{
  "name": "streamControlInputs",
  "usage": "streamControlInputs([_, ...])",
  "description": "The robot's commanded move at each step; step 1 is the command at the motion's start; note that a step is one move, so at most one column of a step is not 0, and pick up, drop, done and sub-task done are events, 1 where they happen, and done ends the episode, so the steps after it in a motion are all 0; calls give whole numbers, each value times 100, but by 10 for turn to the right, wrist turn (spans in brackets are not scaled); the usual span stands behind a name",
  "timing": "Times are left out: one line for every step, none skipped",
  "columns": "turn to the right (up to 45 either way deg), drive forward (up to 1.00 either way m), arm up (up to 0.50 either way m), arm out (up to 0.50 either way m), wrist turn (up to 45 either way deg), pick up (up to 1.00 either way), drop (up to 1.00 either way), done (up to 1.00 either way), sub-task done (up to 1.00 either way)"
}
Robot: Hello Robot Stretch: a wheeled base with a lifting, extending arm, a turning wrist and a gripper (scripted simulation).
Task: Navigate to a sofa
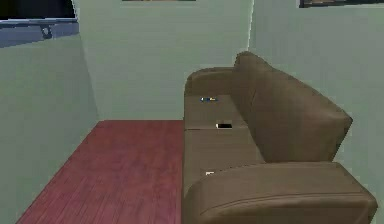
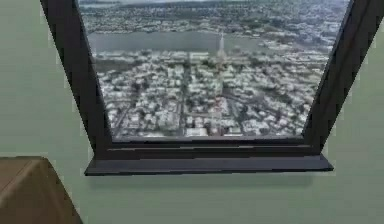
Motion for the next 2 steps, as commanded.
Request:
streamControlInputs([90, 0, 0, 0, 0, 0, 0, 0, 0])
streamControlInputs([0, 0, 0, 0, 0, 0, 0, 100, 0])
